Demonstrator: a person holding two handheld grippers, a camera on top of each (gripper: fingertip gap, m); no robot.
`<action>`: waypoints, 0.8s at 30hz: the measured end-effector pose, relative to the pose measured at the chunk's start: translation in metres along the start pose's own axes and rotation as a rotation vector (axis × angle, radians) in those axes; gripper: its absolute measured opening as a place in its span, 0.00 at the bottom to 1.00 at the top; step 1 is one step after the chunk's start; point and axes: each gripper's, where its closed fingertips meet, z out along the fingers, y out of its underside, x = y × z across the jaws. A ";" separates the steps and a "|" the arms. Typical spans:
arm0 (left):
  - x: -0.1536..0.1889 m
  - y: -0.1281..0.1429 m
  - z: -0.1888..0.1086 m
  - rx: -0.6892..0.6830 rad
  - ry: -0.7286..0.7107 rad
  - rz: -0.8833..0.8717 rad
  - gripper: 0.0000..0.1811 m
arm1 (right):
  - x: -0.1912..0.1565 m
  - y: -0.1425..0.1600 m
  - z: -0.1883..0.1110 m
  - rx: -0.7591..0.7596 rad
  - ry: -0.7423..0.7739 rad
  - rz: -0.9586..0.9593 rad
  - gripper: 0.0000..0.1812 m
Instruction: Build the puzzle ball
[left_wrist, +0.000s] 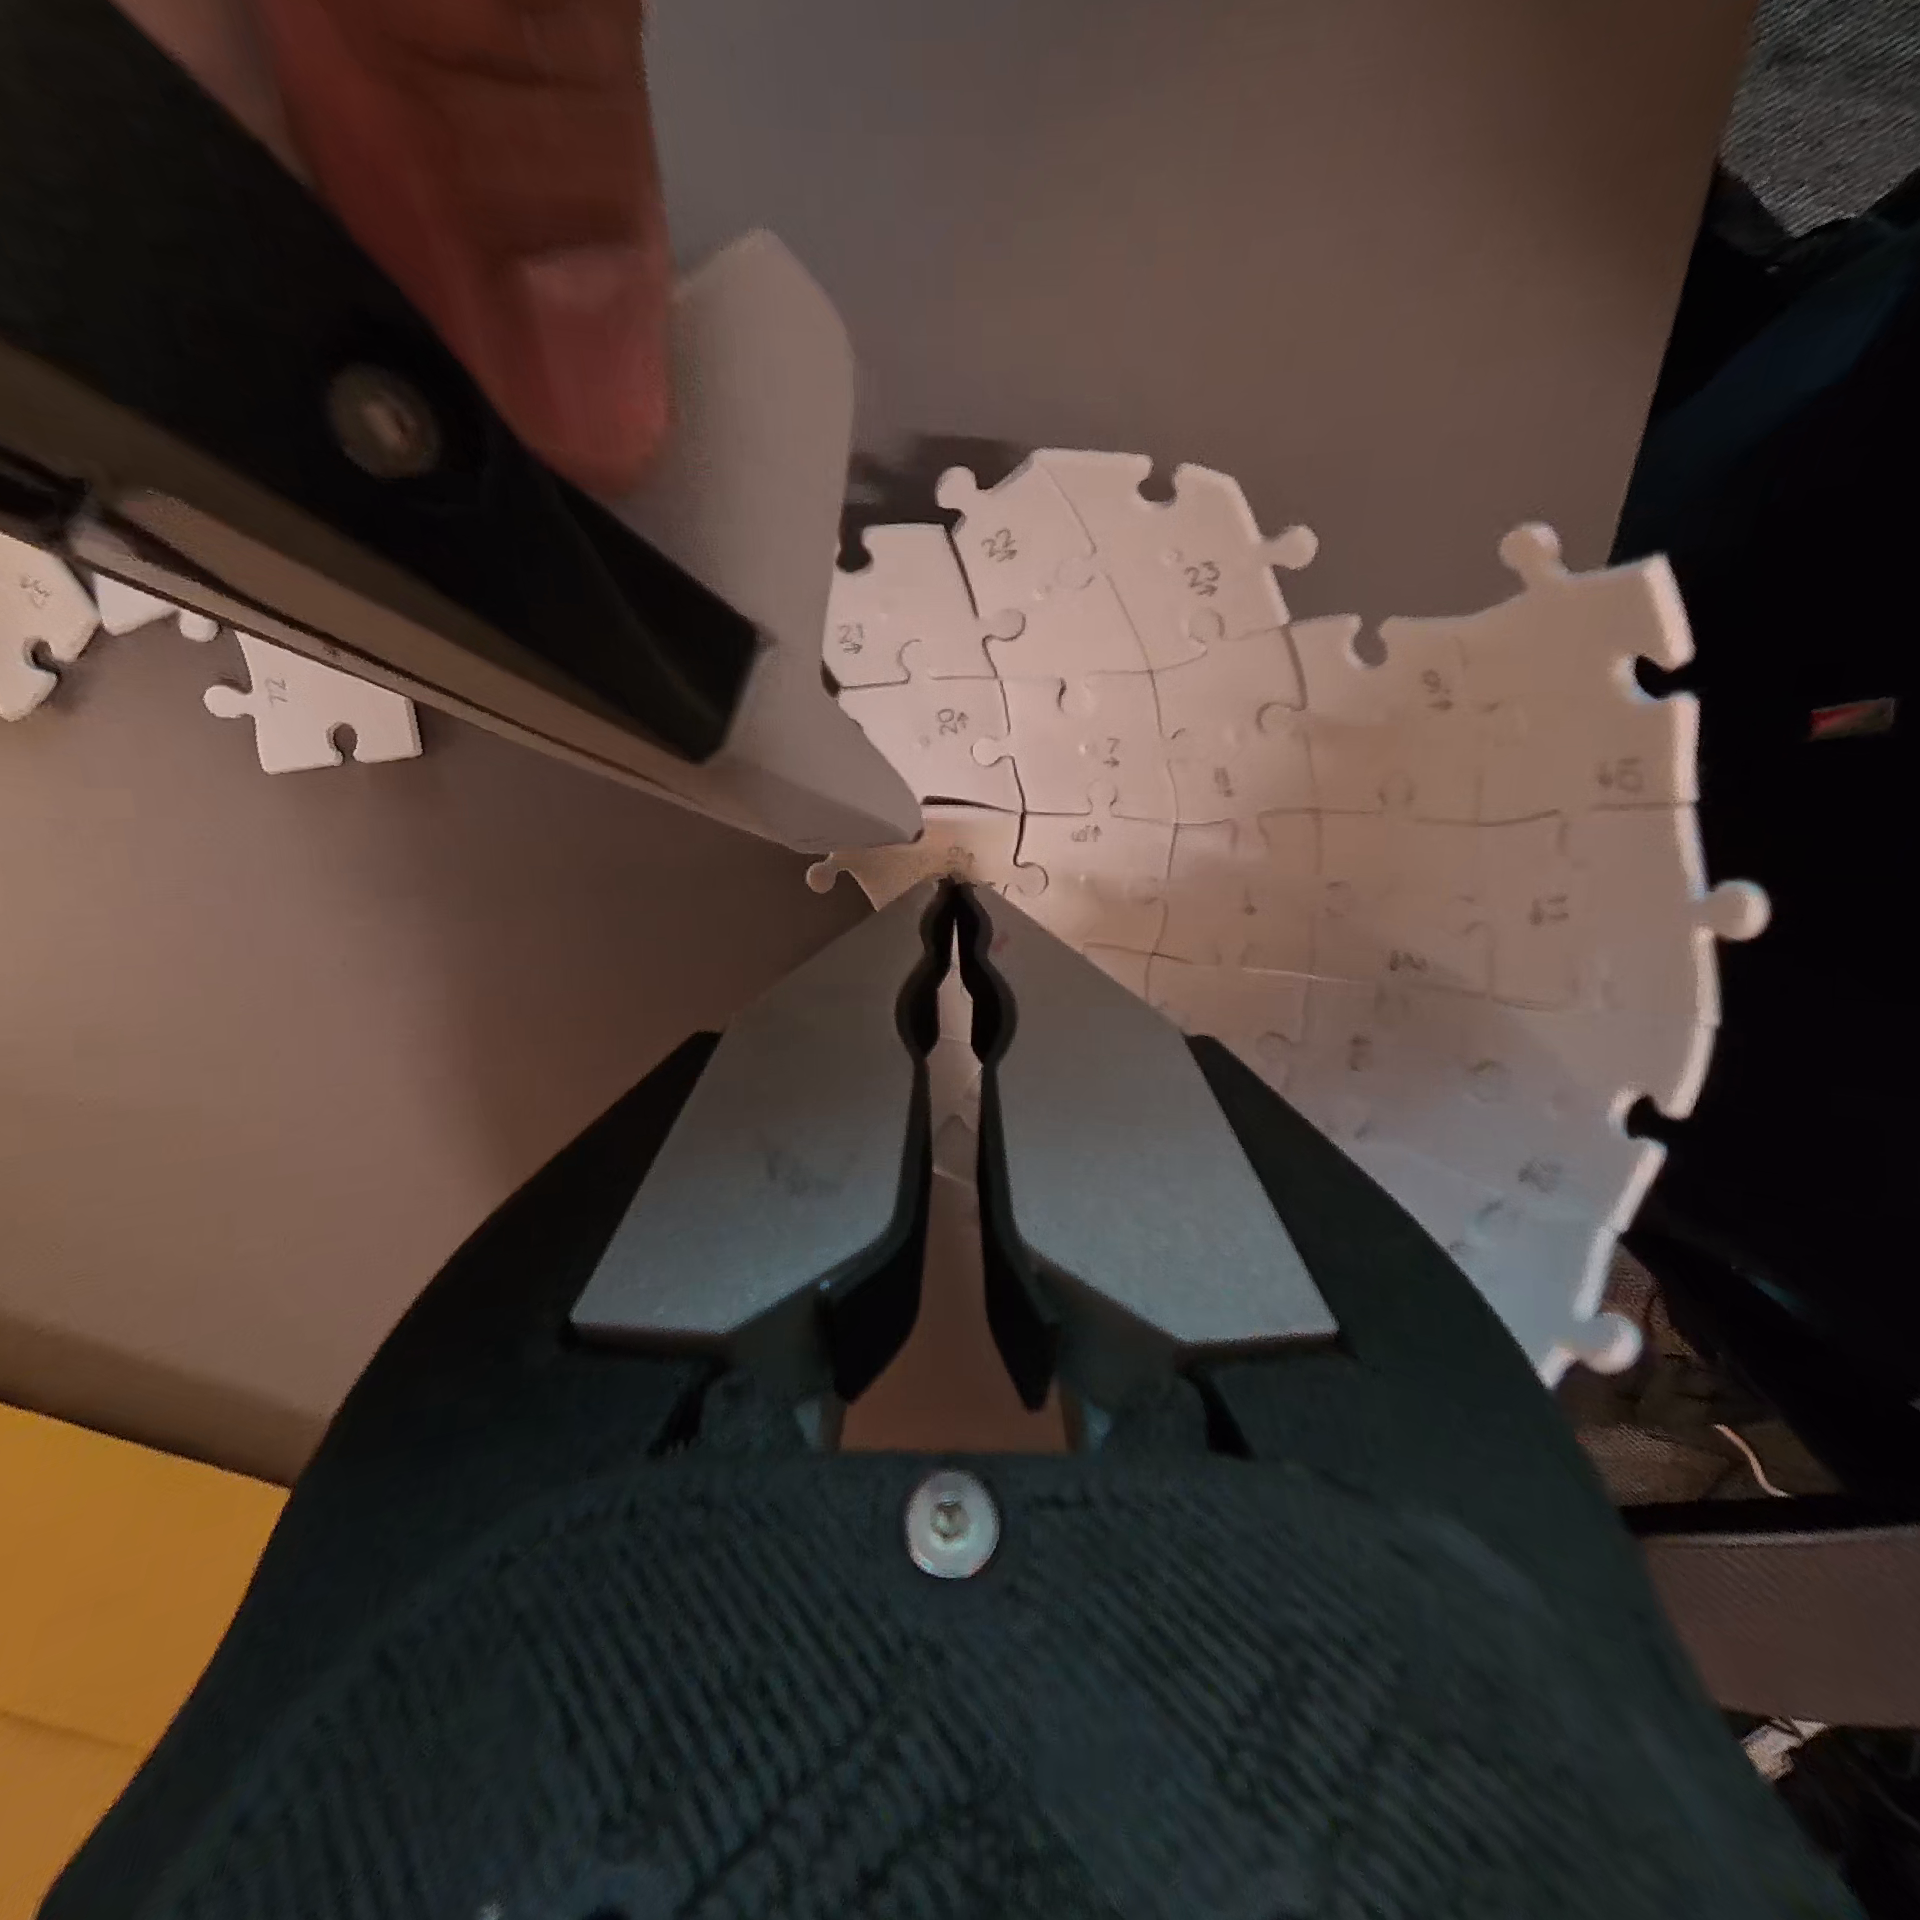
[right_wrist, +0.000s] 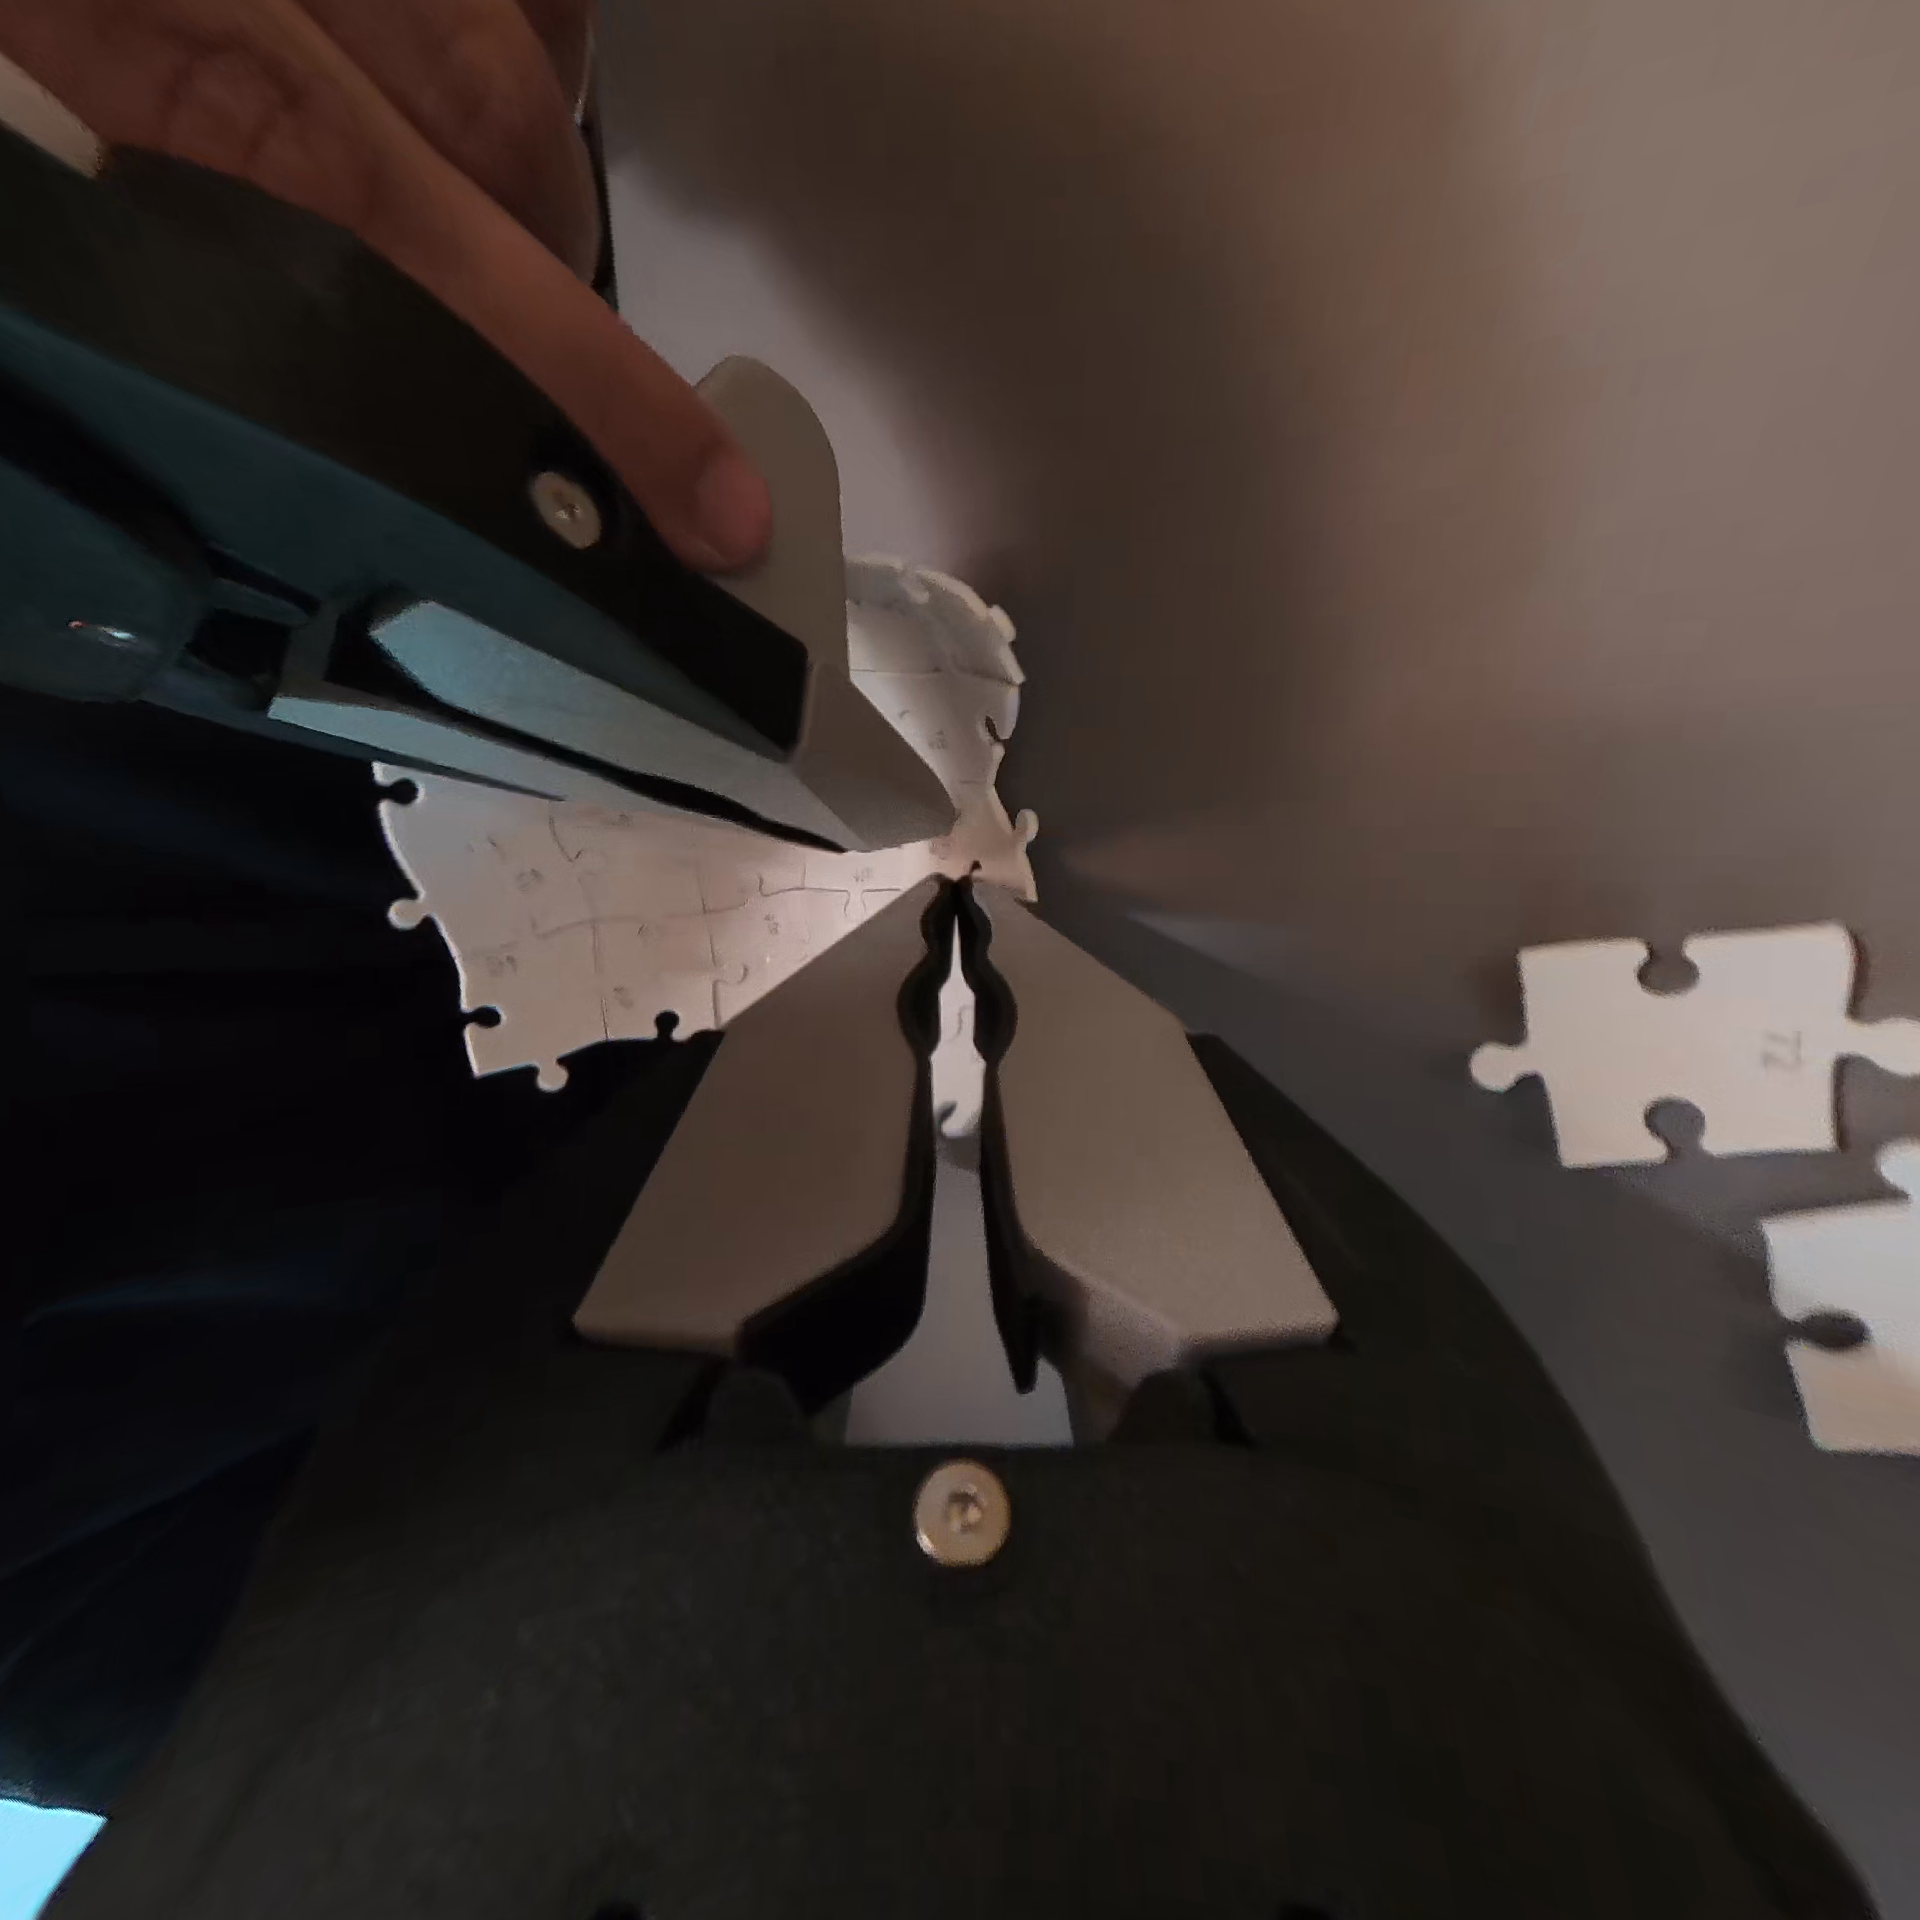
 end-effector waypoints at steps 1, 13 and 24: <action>0.000 0.000 0.000 -0.006 -0.005 0.005 0.00 | -0.001 0.000 -0.005 0.016 0.007 0.001 0.00; 0.005 -0.004 0.001 -0.022 -0.018 0.014 0.00 | 0.002 0.034 -0.024 0.186 0.031 0.211 0.18; 0.008 -0.002 0.001 -0.021 -0.027 0.012 0.00 | -0.004 0.022 0.000 0.150 -0.101 0.189 0.02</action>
